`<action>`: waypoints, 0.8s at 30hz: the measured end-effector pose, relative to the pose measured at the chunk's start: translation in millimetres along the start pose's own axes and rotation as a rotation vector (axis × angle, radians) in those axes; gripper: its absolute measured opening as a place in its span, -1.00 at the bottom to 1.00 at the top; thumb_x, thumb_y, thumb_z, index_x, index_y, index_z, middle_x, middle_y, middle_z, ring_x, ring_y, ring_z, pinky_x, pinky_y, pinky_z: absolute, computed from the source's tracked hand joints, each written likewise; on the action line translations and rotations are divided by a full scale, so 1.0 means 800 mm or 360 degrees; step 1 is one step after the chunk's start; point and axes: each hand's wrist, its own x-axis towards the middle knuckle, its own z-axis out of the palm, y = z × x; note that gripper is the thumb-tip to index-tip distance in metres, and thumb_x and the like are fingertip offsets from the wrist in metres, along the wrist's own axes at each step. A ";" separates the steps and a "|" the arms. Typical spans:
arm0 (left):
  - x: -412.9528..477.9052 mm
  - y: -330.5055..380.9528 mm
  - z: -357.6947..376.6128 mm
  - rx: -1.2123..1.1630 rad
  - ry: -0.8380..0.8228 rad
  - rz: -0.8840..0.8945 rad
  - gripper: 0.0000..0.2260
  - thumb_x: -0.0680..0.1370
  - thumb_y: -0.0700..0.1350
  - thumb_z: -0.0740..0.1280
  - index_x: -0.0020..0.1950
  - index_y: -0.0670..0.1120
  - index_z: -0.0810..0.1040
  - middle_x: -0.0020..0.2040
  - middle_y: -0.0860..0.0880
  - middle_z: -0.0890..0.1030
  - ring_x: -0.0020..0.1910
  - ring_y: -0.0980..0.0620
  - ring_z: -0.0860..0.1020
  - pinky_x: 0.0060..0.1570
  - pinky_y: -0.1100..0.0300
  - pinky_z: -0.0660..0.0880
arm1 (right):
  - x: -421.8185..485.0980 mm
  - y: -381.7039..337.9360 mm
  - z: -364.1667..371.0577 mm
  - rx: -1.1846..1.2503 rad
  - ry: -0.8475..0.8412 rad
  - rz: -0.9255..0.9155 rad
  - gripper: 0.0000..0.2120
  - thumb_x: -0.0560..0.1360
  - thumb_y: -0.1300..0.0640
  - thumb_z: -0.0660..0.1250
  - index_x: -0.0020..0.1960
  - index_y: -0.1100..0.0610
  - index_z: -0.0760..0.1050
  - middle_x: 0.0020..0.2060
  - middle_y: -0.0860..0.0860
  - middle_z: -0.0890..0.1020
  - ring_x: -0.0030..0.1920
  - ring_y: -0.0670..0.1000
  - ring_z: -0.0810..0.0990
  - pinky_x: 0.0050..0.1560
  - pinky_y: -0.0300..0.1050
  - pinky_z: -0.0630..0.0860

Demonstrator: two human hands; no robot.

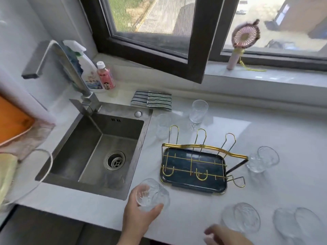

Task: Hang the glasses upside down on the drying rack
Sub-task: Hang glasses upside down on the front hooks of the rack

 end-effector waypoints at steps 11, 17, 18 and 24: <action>-0.060 0.127 -0.005 -0.0803 -0.0860 0.0250 -0.16 0.15 0.38 0.45 0.24 -0.11 0.39 0.16 -0.10 0.61 0.17 -0.11 0.54 0.12 -0.13 0.47 | -0.012 -0.137 -0.088 0.0822 -0.0272 -0.0471 -0.40 0.15 0.00 0.58 0.12 -0.09 0.43 -0.12 -0.08 0.65 -0.23 -0.05 0.64 -0.20 -0.28 0.56; -0.037 0.111 -0.016 -0.0133 -0.0024 0.0515 -0.34 0.14 0.29 0.42 0.19 0.19 0.36 0.18 0.19 0.47 0.09 0.26 0.43 -0.04 0.32 0.39 | 0.032 -0.161 -0.105 -0.0272 0.0474 -0.1065 -0.31 0.11 -0.23 0.37 0.19 0.00 0.40 -0.06 -0.11 0.59 -0.12 -0.06 0.55 -0.16 -0.27 0.43; -0.032 0.108 -0.014 0.0046 0.0004 0.0652 -0.34 0.18 0.27 0.41 0.24 0.21 0.31 0.22 0.27 0.39 0.17 0.30 0.36 0.04 0.36 0.36 | 0.040 -0.165 -0.095 -0.0341 0.0457 -0.1107 -0.31 0.12 -0.22 0.38 0.19 0.02 0.41 -0.04 -0.06 0.61 -0.08 -0.01 0.57 -0.13 -0.21 0.47; 0.010 0.095 0.018 0.0347 -0.0126 0.0801 -0.23 0.25 0.06 0.50 0.26 0.36 0.07 0.21 0.28 0.28 0.28 0.21 0.27 0.20 0.30 0.26 | 0.082 -0.171 -0.026 -0.0584 0.0237 -0.0997 -0.25 0.18 -0.28 0.36 0.29 0.02 0.34 0.06 -0.06 0.60 0.05 0.06 0.52 0.08 -0.02 0.45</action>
